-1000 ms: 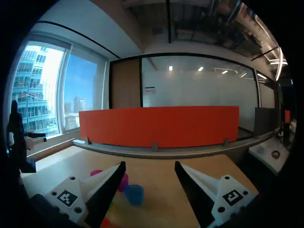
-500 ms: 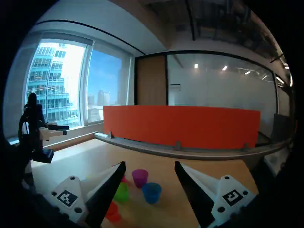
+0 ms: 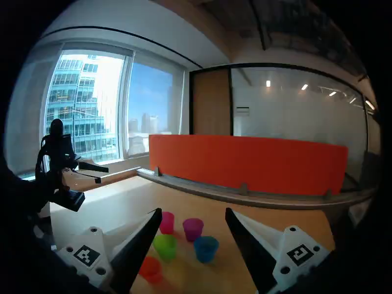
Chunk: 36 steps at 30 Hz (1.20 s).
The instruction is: Pour water
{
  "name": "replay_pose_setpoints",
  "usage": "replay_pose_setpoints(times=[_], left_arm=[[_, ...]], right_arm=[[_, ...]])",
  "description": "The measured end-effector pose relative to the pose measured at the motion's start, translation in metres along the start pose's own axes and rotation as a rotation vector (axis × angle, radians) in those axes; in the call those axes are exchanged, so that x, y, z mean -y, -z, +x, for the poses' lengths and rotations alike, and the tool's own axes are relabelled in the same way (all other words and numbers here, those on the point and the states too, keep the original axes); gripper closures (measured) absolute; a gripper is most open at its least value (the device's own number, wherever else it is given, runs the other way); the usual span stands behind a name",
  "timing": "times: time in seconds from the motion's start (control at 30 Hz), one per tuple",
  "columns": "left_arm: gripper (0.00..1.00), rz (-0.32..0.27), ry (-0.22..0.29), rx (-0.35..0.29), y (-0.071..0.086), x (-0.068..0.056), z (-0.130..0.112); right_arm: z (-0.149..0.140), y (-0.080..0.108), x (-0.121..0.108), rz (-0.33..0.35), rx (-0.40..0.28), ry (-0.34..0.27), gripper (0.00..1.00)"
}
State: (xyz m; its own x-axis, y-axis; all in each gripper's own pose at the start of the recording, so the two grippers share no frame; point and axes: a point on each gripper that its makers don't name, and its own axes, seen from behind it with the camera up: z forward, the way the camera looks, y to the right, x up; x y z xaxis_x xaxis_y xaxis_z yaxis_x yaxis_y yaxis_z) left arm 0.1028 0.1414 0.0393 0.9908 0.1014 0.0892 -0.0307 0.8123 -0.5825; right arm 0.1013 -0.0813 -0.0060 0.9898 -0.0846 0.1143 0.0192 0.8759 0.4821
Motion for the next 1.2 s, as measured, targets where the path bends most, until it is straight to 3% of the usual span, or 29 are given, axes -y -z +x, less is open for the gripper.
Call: replay_pose_setpoints(times=[0.27, 0.47, 0.7, 1.2], left_arm=[[0.01, -0.062, -0.014, 0.055, -0.008, -0.011, -0.011], [0.01, -0.077, -0.007, 0.078, -0.015, -0.011, -0.018], [0.01, -0.086, -0.003, 0.099, -0.021, -0.008, -0.027], [0.01, -0.152, -0.045, 0.186, -0.039, -0.025, -0.054]], right_arm=[[-0.016, -0.003, -0.006, -0.003, 0.063, 0.009, 0.00], [-0.029, -0.004, -0.006, 0.000, 0.110, 0.015, 0.00], [-0.036, -0.006, -0.010, -0.003, 0.129, 0.021, 0.00], [-0.053, -0.012, -0.014, -0.006, 0.168, 0.023, 0.00]])
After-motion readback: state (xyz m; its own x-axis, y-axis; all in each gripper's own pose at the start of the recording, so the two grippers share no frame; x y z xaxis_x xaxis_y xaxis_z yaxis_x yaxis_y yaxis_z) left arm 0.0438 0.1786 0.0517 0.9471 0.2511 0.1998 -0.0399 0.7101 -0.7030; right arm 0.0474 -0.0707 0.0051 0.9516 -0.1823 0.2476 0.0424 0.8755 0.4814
